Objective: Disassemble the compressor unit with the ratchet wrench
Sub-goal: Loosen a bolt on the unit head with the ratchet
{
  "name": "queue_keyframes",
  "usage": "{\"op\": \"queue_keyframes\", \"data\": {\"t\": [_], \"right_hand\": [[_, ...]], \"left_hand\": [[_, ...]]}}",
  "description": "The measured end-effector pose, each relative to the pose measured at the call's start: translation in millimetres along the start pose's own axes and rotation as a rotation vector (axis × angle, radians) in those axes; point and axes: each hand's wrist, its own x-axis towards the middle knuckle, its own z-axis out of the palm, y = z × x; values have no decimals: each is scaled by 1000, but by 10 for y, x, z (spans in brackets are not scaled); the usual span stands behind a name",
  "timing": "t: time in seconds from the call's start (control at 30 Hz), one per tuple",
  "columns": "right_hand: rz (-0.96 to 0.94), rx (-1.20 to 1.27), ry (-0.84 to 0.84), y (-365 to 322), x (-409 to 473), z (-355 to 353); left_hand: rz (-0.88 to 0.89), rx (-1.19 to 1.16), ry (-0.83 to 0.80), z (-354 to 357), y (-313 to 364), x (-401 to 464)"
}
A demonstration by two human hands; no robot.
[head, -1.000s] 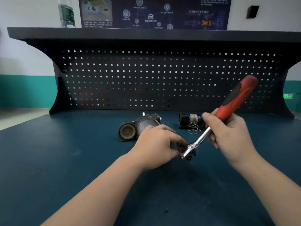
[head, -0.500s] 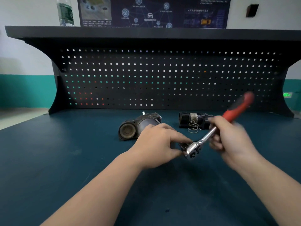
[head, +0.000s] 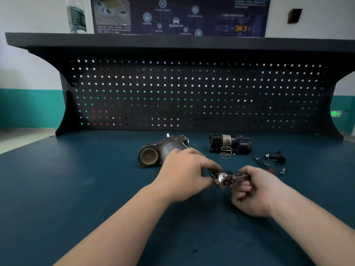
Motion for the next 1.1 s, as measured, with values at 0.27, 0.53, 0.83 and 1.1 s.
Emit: {"op": "queue_keyframes", "data": {"t": [0.27, 0.53, 0.83, 1.1], "right_hand": [[-1077, -728, -100, -126, -264, 158], [-354, -338, 137, -116, -4, 33], [-308, -236, 115, -139, 7, 14], [-624, -45, -46, -259, -99, 42]], "left_hand": [[26, 30, -55, -17, -25, -13], [19, 37, -23, 16, -26, -2], [17, 109, 59, 42, -115, 30], [176, 120, 160, 33, -41, -2]]}}
